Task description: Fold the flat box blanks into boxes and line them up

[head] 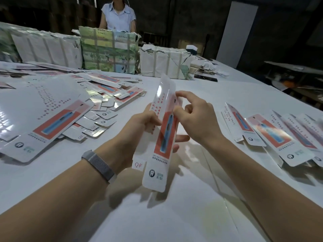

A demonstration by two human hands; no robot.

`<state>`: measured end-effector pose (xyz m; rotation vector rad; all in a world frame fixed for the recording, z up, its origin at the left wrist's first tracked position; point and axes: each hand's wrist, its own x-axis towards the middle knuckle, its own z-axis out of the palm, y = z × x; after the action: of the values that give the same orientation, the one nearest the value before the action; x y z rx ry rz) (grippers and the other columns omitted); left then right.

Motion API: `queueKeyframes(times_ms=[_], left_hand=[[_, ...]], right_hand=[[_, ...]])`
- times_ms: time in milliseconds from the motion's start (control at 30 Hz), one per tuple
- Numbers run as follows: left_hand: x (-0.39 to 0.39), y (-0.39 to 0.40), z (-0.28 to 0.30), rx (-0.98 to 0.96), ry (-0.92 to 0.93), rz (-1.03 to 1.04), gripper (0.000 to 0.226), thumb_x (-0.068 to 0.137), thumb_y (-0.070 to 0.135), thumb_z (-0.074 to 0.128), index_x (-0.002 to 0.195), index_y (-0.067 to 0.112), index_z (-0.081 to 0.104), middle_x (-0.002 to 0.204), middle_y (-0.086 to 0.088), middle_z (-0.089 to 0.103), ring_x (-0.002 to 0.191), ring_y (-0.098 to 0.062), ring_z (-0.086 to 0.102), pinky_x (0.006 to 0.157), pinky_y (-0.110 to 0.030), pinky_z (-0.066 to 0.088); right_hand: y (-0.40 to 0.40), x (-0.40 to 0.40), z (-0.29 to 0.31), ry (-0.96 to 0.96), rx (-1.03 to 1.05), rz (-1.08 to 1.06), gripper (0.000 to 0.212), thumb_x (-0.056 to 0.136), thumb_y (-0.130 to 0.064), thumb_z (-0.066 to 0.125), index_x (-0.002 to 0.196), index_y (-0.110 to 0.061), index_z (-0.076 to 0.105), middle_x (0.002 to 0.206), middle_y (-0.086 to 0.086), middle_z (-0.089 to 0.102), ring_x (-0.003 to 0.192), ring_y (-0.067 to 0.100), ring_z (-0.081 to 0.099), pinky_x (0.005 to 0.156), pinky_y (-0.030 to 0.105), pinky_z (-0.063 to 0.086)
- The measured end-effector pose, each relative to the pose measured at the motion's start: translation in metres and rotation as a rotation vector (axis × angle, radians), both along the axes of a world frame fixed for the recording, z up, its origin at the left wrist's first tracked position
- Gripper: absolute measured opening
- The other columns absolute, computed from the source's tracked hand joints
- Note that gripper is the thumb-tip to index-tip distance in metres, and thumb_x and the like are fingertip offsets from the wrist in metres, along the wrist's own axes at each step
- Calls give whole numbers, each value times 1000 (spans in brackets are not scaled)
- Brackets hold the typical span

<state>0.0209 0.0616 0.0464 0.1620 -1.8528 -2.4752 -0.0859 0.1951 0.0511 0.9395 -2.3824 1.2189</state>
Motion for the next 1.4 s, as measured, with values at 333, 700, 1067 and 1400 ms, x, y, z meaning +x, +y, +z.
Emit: queueKeyframes(times_ms=[333, 700, 1067, 1400], left_hand=[[2, -5, -4, -34, -23, -219, 68, 97, 65, 28, 137, 16, 55, 109, -21, 70, 79, -36, 70, 68, -46, 60], [-1, -9, -8, -99, -86, -345, 76, 84, 71, 46, 132, 14, 55, 107, -20, 66, 78, -34, 64, 70, -45, 55], [-2, -10, -11, -12, -83, -417, 78, 86, 69, 47, 133, 7, 54, 108, -22, 62, 77, -34, 61, 69, -44, 56], [0, -2, -8, 48, -71, -415, 73, 89, 70, 43, 126, 9, 59, 103, -22, 67, 76, -34, 64, 68, -42, 58]], right_hand=[[7, -2, 14, -419, -340, 189, 17, 92, -23, 68, 96, -6, 68, 45, -12, 52, 40, 2, 42, 49, 15, 34], [30, -15, 31, -646, -126, 373, 29, 89, -43, 67, 87, -14, 65, 50, -8, 22, 45, 12, 14, 40, 19, 17], [32, -19, 32, -557, -126, 374, 32, 93, -34, 65, 83, -5, 71, 47, -10, 26, 44, 9, 18, 42, 19, 19], [27, -12, 36, -410, -97, 247, 36, 99, -27, 59, 80, 2, 68, 44, -15, 48, 38, 0, 39, 44, 8, 31]])
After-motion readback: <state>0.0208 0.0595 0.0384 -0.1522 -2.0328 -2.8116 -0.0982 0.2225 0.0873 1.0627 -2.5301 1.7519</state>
